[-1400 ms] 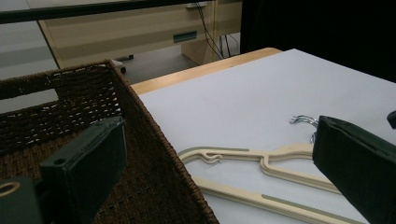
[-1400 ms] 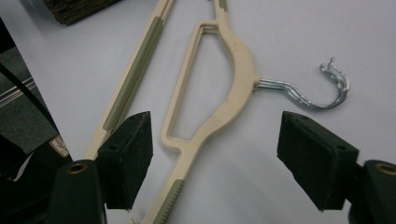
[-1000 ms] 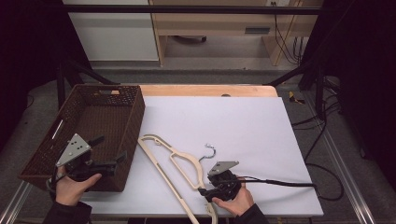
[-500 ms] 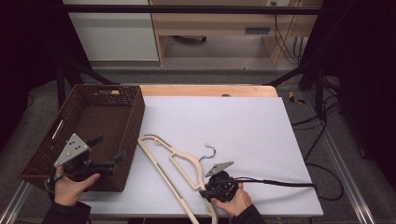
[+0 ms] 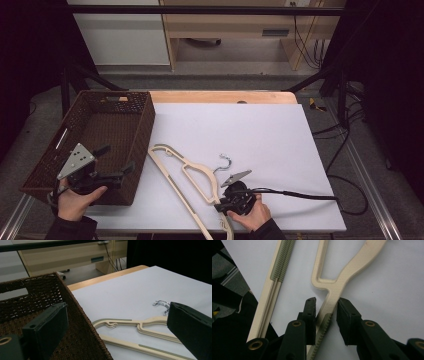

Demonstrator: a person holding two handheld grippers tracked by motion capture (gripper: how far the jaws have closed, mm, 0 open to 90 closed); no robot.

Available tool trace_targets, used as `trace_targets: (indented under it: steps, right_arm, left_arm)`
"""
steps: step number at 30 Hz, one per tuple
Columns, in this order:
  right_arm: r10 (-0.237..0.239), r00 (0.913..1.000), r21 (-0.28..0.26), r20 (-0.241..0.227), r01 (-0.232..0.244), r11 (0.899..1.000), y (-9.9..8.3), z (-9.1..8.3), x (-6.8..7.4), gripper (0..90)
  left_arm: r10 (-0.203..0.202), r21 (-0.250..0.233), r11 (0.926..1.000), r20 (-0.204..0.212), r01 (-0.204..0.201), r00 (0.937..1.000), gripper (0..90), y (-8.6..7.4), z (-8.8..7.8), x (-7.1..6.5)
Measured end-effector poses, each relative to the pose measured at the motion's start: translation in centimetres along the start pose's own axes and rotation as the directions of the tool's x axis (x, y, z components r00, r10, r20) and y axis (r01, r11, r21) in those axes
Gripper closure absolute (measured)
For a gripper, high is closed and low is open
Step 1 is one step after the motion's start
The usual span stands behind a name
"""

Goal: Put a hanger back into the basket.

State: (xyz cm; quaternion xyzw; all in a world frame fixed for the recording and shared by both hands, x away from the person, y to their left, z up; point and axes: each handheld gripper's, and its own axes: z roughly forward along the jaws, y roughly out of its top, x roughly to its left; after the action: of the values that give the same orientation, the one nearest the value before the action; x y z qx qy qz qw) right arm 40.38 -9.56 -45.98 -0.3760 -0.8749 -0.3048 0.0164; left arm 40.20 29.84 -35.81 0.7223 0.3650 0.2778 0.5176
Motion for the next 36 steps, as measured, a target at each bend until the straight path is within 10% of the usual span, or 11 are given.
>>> trace_targets:
  steps: [36]
  right_arm:
    - [0.028, 0.9995, 0.015, 0.013, -0.028, 0.999, 0.10, -0.32, -0.24, 70.8]
  left_arm:
    - [0.002, 0.013, 0.9999, 0.003, -0.002, 1.0000, 3.5, -0.17, 0.38, -0.22]
